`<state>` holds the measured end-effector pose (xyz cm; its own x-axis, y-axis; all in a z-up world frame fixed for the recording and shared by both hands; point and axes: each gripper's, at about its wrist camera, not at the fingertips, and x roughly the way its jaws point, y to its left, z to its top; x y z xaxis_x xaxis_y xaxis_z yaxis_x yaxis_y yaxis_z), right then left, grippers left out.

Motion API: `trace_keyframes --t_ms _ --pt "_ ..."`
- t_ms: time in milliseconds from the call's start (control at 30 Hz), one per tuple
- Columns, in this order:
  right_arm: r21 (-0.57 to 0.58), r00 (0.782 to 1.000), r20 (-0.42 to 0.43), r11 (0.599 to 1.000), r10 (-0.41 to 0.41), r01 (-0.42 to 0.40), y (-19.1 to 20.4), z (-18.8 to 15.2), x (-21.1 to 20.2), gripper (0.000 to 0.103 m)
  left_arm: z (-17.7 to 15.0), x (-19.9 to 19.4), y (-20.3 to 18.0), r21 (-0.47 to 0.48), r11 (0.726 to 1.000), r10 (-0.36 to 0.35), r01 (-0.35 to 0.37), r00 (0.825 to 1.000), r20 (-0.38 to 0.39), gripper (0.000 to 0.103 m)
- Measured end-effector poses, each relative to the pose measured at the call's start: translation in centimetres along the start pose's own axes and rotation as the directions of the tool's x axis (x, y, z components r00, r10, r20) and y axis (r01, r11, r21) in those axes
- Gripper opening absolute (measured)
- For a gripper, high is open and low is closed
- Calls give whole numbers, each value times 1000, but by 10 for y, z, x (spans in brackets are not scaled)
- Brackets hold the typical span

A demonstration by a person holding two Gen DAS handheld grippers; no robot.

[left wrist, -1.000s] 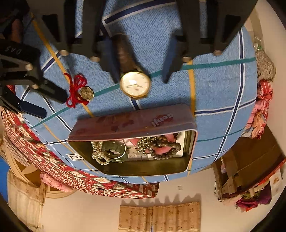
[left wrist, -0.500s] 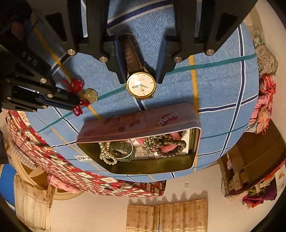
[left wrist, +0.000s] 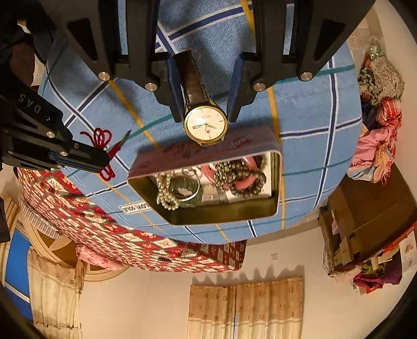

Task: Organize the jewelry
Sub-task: 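Carry the watch over the tin with left gripper while right gripper carries the red charm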

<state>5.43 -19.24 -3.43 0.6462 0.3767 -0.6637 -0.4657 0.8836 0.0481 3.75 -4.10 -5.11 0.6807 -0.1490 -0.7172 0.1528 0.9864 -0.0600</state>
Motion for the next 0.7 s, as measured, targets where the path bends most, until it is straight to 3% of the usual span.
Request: trace_keyframes --t_ms 700 --pt "-59 994 107 998 9 -3 -1 56 -12 7 53 -10 13 32 999 34 -37 996 85 34"
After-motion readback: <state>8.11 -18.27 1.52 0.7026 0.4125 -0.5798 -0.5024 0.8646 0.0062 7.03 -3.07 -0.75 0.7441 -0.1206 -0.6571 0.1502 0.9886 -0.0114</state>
